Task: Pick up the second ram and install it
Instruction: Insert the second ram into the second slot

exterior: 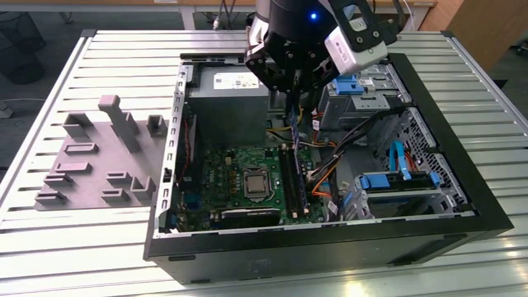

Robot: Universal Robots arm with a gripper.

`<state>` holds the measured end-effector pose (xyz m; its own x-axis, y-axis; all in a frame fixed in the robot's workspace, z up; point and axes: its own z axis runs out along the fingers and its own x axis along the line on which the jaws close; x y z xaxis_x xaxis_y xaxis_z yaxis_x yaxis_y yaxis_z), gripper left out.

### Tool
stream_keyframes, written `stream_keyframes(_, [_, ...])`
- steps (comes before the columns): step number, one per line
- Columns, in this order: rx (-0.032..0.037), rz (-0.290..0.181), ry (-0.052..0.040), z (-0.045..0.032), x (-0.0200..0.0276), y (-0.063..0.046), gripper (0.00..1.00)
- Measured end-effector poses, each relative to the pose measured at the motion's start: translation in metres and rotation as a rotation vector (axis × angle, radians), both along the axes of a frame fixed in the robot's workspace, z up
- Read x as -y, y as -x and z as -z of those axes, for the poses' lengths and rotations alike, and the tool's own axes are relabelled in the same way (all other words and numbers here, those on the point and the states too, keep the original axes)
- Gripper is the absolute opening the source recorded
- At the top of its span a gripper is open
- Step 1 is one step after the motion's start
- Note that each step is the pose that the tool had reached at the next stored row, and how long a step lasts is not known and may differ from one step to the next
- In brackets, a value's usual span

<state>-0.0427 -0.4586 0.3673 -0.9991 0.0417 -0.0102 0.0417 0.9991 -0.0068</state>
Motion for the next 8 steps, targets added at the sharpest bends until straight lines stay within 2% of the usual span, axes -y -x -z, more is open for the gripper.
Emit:
stream_keyframes(4, [0.0,-0.003,-0.0001,0.0021,0.0,0.0,0.14])
stream_keyframes(5, [0.0,-0.02,-0.0001,0.0098,0.0,0.0,0.14])
stream_keyframes(8, [0.0,-0.026,-0.0001,0.0117,0.0,0.0,0.14])
